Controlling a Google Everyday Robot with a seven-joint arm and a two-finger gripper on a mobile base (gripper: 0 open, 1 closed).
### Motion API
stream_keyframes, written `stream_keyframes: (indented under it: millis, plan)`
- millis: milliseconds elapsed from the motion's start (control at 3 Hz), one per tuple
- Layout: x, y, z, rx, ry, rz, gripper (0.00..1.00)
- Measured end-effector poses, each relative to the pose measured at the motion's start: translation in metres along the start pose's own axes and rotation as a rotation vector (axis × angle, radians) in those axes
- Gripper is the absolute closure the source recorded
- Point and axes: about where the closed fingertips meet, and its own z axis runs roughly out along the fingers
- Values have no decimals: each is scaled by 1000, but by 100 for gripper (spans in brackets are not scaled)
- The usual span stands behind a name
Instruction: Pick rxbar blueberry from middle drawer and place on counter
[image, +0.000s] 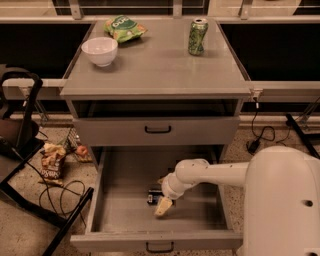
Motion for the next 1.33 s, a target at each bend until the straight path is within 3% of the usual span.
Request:
stream_keyframes:
  millis: [333, 1000, 1333]
  plan:
    - [2, 0, 10, -10, -6, -3, 48]
    - [-2, 0, 4, -10, -6, -3, 96]
    - [-2, 0, 3, -10, -6, -3, 100]
